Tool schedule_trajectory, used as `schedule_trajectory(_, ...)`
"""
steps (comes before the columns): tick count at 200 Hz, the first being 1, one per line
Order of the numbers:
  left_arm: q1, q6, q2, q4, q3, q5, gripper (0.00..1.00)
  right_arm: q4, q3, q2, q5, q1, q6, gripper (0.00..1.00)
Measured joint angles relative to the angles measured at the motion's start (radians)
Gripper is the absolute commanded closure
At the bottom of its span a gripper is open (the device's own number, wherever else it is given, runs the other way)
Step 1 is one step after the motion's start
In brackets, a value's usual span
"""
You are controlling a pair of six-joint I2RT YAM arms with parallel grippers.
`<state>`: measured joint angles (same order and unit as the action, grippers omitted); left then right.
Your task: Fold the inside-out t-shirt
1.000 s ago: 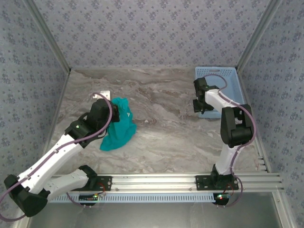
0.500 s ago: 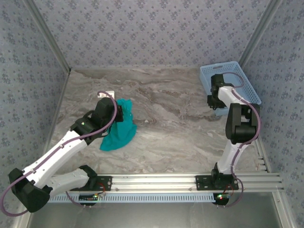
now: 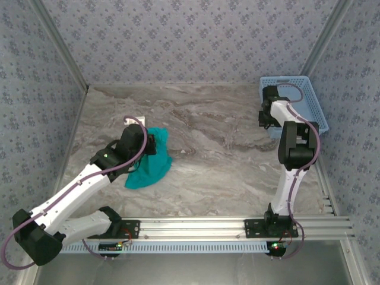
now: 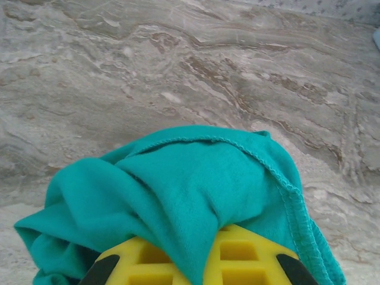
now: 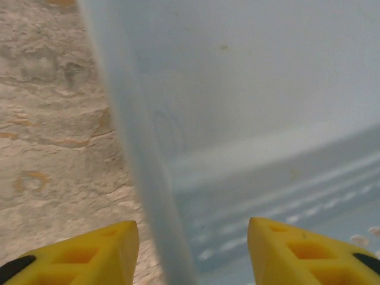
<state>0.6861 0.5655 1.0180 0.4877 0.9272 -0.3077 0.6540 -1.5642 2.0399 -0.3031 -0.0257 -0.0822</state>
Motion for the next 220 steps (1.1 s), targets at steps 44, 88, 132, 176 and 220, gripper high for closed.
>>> schedule_trajectory(44,-0.028,-0.022,0.022,-0.02,0.0,0.118,0.88,-0.036,0.148,-0.314,0.164,0.122,-0.003,0.29)
schedule_trajectory(88,-0.104,-0.037,0.132,-0.088,0.0,0.329,0.53,-0.235,0.391,-0.64,0.452,0.391,-0.009,0.28)
schedule_trajectory(132,-0.123,-0.041,0.172,-0.057,-0.049,0.44,0.45,-0.282,0.532,-0.566,0.66,0.563,-0.046,0.28)
schedule_trajectory(176,-0.23,-0.005,0.035,0.034,-0.161,0.453,0.43,-0.325,0.509,-0.383,0.739,0.631,-0.061,0.28)
schedule_trajectory(220,-0.254,0.032,0.019,0.066,-0.227,0.361,0.48,-0.377,0.327,-0.142,0.787,0.697,-0.074,0.75)
